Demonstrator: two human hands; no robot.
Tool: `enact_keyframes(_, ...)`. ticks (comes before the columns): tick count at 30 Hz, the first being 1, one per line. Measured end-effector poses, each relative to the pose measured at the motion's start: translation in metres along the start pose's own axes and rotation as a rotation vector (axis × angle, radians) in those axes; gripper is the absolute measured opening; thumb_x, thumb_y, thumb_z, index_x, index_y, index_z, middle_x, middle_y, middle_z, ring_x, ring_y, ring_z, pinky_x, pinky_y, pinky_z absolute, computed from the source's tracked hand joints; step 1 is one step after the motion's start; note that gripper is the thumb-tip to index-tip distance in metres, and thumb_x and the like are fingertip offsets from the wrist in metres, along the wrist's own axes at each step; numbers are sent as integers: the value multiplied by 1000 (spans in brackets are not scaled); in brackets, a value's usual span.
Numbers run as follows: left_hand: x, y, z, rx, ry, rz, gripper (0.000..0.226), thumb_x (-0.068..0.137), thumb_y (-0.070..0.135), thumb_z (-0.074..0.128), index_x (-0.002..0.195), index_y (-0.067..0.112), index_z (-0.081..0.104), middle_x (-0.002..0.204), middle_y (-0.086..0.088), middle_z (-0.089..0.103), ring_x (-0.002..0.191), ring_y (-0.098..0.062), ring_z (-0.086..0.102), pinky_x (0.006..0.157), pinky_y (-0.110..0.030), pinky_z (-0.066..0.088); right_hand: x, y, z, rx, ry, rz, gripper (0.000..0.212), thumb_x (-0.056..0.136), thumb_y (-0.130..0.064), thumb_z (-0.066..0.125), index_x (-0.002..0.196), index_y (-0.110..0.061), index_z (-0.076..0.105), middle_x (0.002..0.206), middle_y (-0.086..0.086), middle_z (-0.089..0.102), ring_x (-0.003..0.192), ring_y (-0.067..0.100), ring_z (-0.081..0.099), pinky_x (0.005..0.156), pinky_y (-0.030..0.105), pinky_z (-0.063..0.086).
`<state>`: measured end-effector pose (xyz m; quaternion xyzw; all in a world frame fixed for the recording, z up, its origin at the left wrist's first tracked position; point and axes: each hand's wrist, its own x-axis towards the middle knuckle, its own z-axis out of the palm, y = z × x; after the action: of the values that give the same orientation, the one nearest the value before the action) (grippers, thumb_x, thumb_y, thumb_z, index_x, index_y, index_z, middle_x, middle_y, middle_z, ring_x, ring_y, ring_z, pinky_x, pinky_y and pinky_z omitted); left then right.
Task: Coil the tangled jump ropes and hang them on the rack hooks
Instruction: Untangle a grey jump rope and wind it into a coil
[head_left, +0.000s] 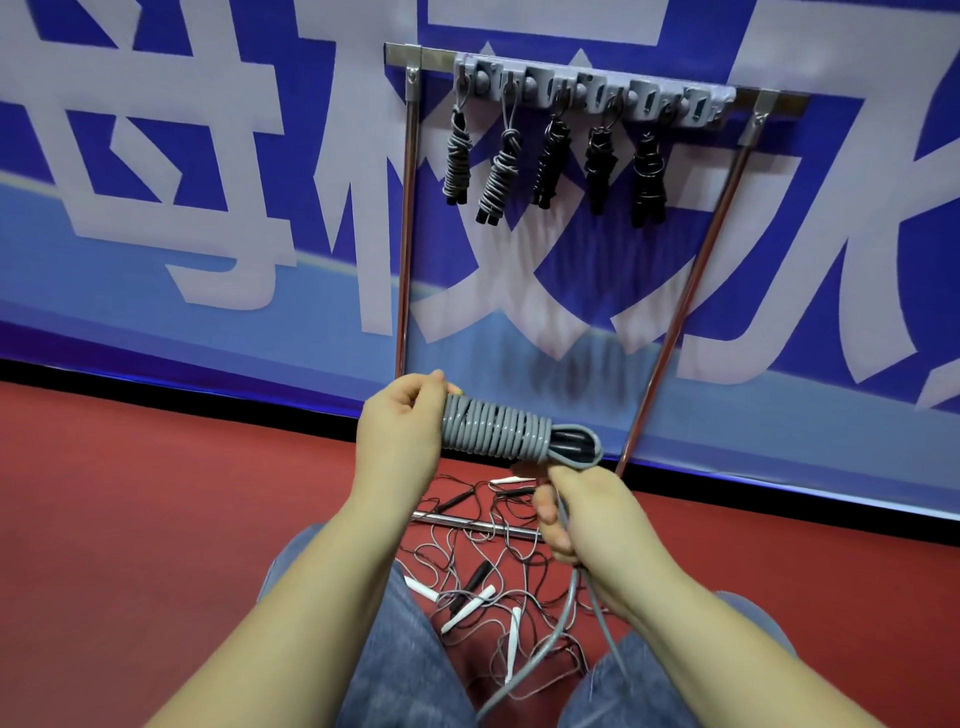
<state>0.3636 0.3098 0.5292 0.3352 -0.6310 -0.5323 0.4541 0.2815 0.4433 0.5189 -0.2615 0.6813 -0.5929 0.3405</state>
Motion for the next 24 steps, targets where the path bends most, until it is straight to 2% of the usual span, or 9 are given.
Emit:
enact_keyframes(2, 0, -1, -1, 58, 20, 51, 34, 95, 23, 52, 63, 21, 63, 56, 8, 55, 57, -11, 44, 58, -27, 34, -4, 3, 1, -115, -15, -15, 39, 101, -16, 37, 64, -10, 47, 43, -2, 36, 32, 6, 27, 37, 18, 23)
enact_keyframes(6, 5, -2, -5, 178, 83, 97, 32, 94, 28, 52, 65, 22, 63, 56, 8, 58, 55, -12, 47, 56, -28, 36, -6, 5, -3, -284, -71, -90, 16, 97, -16, 48, 92, -21, 62, 55, -7, 44, 38, 0, 36, 43, 16, 30)
enact_keyframes(9, 10, -3, -11, 232, 107, 117, 31, 94, 29, 51, 66, 22, 63, 59, 6, 59, 58, -15, 49, 56, -30, 35, -9, 0, -10, -604, -17, -245, 8, 90, -28, 59, 89, -25, 66, 61, -8, 61, 54, 6, 53, 55, 24, 41)
enact_keyframes(12, 11, -5, -14, 289, 90, 115, 30, 93, 31, 50, 68, 20, 63, 61, 2, 60, 62, -20, 51, 57, -31, 35, -10, -15, -19, -867, 33, -386, 8, 87, -35, 62, 84, -28, 65, 63, -7, 59, 56, 5, 49, 57, 19, 37)
enact_keyframes(15, 12, -10, -14, 297, 18, 130, 31, 90, 35, 49, 65, 20, 62, 62, -4, 60, 62, -23, 49, 59, -32, 37, -6, -30, -30, -1095, -4, -516, 18, 88, -43, 59, 91, -28, 68, 75, -11, 62, 72, 5, 54, 69, 26, 43)
enact_keyframes(17, 11, -9, -14, 247, -66, 130, 32, 85, 41, 48, 63, 22, 62, 63, -7, 61, 60, -19, 48, 60, -31, 37, -1, -35, -38, -1122, -3, -592, 22, 86, -46, 59, 91, -29, 71, 83, -11, 65, 83, 7, 58, 76, 30, 46)
enact_keyframes(19, 11, -7, -15, 199, -150, 124, 32, 89, 39, 53, 64, 23, 64, 64, -8, 61, 60, -15, 47, 60, -29, 36, 6, -38, -47, -1085, 17, -607, 22, 82, -49, 61, 89, -31, 73, 82, -10, 63, 82, 7, 58, 75, 32, 46)
enact_keyframes(22, 12, -2, -19, 139, -270, 104, 31, 93, 29, 58, 66, 18, 68, 61, 2, 57, 58, -9, 46, 58, -25, 35, 14, -38, -56, -1005, -21, -481, 29, 75, -56, 63, 96, -37, 72, 82, -13, 61, 79, 1, 56, 76, 27, 45)
enact_keyframes(24, 12, 2, -20, 81, -320, 77, 30, 93, 25, 59, 66, 17, 68, 56, 9, 55, 51, -6, 44, 52, -21, 34, 17, -36, -57, -911, -147, -347, 25, 74, -62, 58, 80, -42, 72, 75, -11, 66, 69, 5, 58, 73, 30, 46)
